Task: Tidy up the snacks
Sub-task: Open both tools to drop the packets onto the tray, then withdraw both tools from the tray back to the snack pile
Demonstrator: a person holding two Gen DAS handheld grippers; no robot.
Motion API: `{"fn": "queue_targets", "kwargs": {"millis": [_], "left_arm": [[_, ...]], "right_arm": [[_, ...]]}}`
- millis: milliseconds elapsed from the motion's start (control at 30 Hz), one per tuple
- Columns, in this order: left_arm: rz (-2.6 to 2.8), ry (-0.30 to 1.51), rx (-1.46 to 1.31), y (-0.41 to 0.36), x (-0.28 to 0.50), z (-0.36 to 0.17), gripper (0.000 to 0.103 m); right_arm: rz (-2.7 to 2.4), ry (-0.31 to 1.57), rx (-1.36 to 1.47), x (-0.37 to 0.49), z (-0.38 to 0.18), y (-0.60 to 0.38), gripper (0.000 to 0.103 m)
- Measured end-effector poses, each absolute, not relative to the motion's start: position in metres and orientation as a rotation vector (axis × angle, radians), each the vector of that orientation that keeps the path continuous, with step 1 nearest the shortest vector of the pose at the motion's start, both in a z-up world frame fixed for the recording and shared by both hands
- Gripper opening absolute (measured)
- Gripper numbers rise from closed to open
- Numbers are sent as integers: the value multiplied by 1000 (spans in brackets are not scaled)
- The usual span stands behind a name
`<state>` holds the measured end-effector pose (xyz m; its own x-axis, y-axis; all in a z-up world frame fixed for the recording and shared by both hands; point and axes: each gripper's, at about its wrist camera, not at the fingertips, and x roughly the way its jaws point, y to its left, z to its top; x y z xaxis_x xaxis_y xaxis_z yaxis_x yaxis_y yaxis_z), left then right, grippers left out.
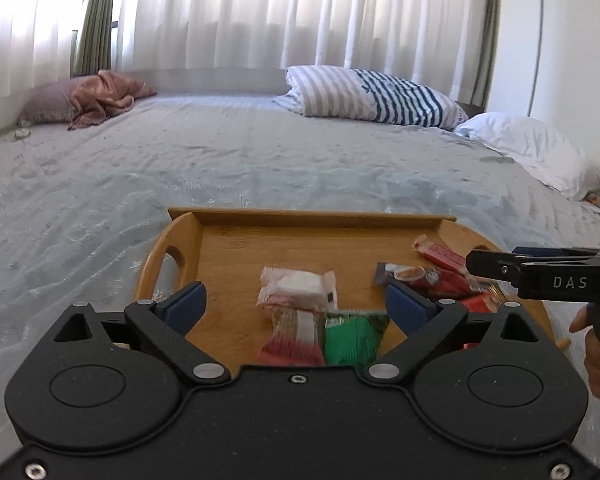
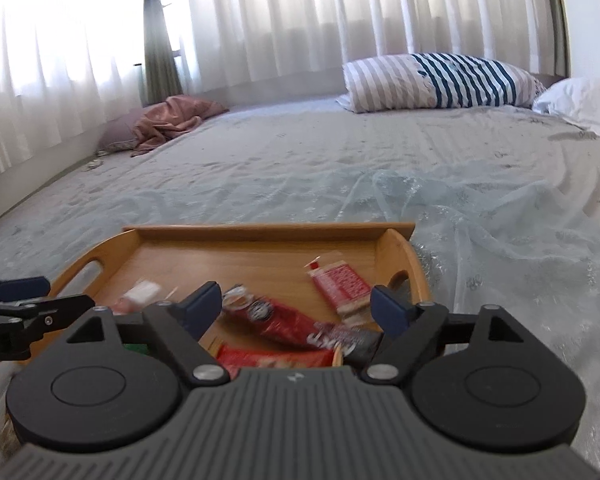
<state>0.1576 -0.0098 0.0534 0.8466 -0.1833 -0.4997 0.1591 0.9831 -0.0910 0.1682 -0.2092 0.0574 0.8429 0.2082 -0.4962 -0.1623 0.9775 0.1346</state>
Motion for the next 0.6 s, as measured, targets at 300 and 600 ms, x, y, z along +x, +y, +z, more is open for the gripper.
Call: {"fn": "queue_targets", "kwargs": {"millis": [300, 600], "left_arm": [[-176, 526, -84, 9, 114, 47, 98], [-179, 475, -46, 19, 71, 35, 100]], "right_arm": [[238, 483, 47, 118, 61, -192, 98], [260, 435, 31, 59, 48, -173, 103]]}}
